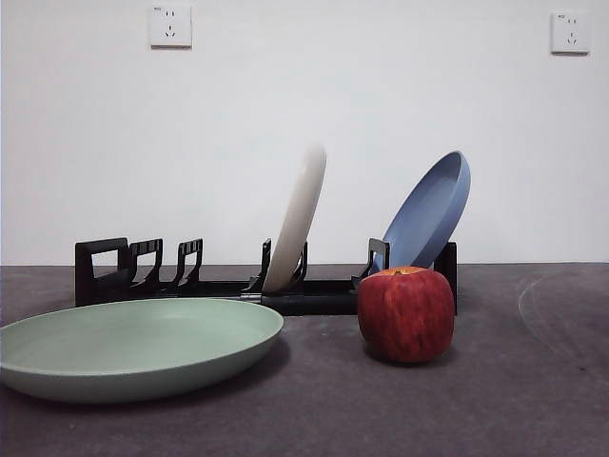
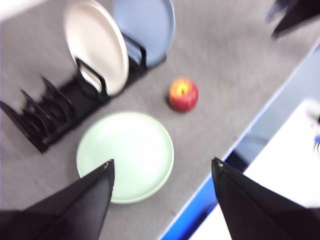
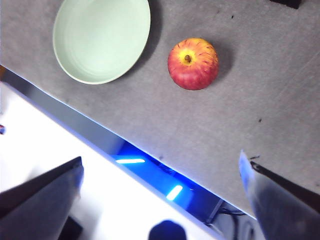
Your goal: Take the green plate from the plate rack,put the plate on the table,take the apple from the table,put the apple in the plate
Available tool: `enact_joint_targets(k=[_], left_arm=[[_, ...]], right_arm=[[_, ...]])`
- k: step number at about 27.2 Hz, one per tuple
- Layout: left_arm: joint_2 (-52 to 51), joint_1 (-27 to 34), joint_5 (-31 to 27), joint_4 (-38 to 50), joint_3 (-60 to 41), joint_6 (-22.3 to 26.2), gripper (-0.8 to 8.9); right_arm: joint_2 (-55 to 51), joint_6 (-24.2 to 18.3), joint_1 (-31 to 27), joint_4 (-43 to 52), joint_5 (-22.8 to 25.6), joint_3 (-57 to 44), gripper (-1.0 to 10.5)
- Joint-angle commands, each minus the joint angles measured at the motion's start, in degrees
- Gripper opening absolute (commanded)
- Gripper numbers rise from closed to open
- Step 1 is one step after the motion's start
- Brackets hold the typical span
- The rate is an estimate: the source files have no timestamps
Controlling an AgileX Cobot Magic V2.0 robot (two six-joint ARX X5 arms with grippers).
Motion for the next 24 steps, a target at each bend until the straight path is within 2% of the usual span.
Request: enact_joint_targets(k=[1,3,6,12,24], left_arm=[[-3.41,0.13,0.28,0.11,-0.2,-0.42,3.14],[-5.64,0.11,1.27,0.11,-0.2,-0.94,3.14],[-8.17,0.11,1.99,0.11,-0.2,-1.07,3.14],[-10.27,0.0,3.28,0.11,-0.2,-2.08,3.14],[-10.25,0.0,3.28,0.09,-0.2,-2.03,3.14]], right_arm=[[0.07,3.58,3.48,1.11,4.72,-0.92,5.4],[0.09,6.03,6.45,2.97,9.27,-1.97,5.4],[0.13,8.5,9.99,6.84,13.0,-4.37,5.4],[2.82,10.91,14.58,16.68,14.86,-9.4,5.4],[20.81,12.31,15.5,30.71,18.29,-10.16,5.4]])
